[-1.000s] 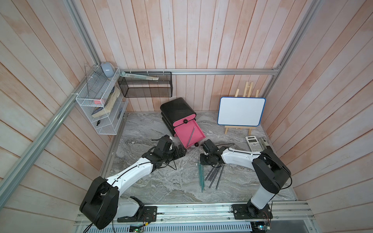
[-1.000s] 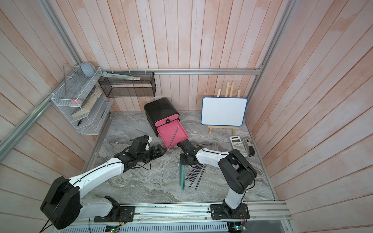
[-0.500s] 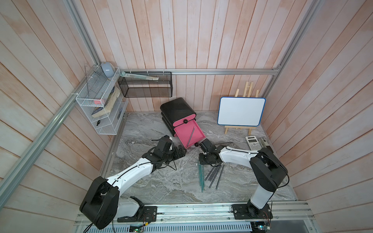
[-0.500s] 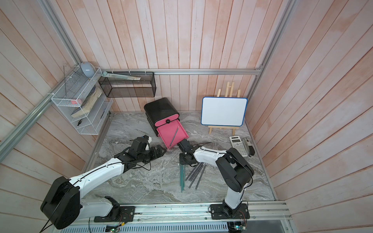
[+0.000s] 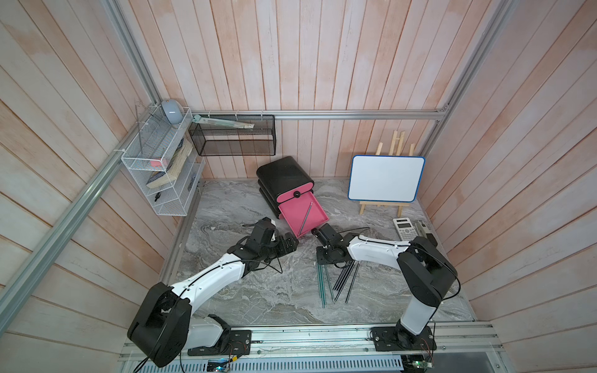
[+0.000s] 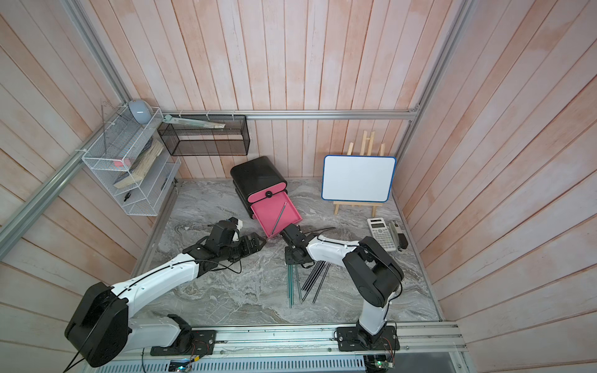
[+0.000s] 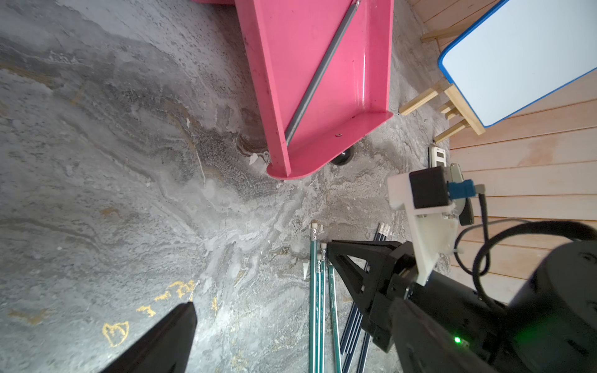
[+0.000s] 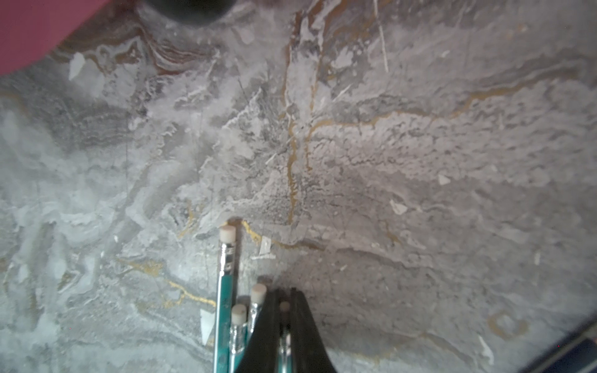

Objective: Please place the pencils in the drawer according to their color
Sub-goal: Pick up the pencil from the center of the board.

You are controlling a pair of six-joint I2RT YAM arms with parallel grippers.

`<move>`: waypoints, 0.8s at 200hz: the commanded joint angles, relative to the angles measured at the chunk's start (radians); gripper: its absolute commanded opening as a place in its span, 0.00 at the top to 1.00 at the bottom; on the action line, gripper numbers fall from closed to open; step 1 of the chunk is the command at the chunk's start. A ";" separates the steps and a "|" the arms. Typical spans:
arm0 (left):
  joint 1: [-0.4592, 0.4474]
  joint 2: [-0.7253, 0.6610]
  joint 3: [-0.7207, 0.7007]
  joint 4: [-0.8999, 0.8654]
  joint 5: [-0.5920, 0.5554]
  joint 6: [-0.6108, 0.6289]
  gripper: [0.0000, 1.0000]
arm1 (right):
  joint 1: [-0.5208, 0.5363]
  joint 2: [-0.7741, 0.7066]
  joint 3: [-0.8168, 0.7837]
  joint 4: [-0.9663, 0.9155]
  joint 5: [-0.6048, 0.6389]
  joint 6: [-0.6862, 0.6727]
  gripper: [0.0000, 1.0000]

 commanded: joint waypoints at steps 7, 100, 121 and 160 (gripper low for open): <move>-0.005 -0.003 -0.010 0.021 -0.001 -0.008 0.00 | 0.017 0.054 -0.017 -0.066 -0.021 0.013 0.98; -0.005 0.009 0.007 0.014 -0.001 -0.008 0.01 | -0.016 -0.091 0.003 -0.035 -0.077 0.078 1.00; -0.005 0.016 0.019 0.011 -0.003 -0.008 0.01 | -0.034 -0.132 0.011 -0.040 -0.075 0.079 1.00; -0.004 0.029 0.047 0.008 -0.004 -0.007 0.00 | -0.075 -0.191 0.013 -0.042 -0.066 0.082 1.00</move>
